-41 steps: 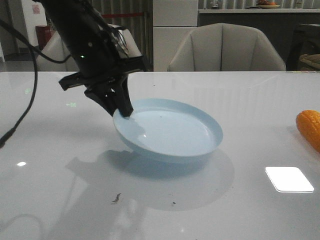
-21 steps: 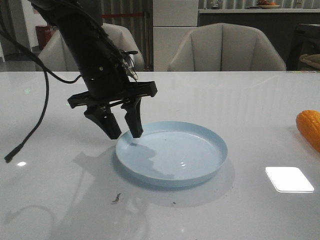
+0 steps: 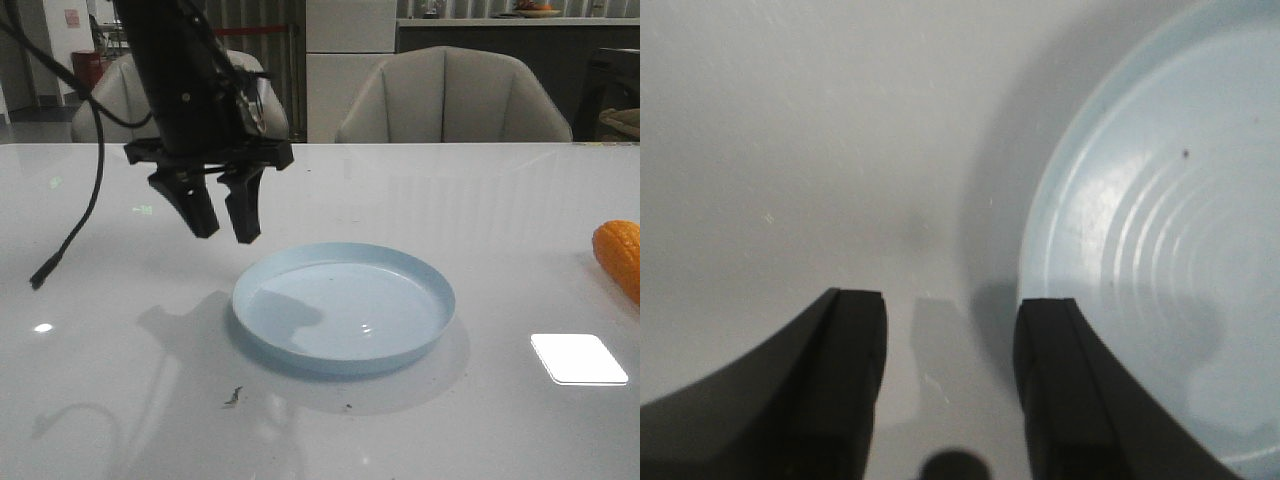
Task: Place corn on plate with both arms
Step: 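Lift the left gripper up and away from the plate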
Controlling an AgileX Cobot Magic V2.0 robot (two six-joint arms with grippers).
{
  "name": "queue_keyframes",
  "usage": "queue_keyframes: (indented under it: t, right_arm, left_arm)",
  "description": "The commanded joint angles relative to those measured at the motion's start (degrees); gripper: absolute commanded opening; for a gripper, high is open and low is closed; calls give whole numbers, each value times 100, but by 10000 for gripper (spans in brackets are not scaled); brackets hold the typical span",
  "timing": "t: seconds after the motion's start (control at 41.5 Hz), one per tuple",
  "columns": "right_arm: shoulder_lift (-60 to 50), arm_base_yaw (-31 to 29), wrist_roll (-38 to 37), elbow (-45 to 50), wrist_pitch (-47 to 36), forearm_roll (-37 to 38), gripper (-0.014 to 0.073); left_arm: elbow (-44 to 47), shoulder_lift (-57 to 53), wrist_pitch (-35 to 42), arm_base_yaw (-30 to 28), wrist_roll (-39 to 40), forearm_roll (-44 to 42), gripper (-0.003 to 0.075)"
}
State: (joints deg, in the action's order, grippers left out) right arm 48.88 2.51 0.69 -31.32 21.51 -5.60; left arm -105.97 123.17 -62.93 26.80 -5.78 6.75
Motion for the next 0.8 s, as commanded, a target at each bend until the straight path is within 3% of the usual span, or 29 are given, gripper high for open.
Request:
queue_keyframes:
  t: [0.0,0.193,0.458,0.579,0.772]
  right_arm:
    - [-22,-30,32,-191,-393,-16,528]
    - [-22,-30,32,-191,-393,-16,528]
    - [-22,-30,32,-191,-393,-16,528]
    - [-22,-30,32,-191,-393,-16,528]
    - [-22,-30,32,-191,-393,-16,528]
  left_arm:
    - [-423,-616,469,-30,14,-66,365]
    - [-439,-1242,1350,-354,14,-170,365]
    - [-57,-2028,1838,-1199,14,-289,365]
    - [821,-2532,2438,-1664,14,-313,365]
    - [3114,-3730,3827,-2181,14,-313,365]
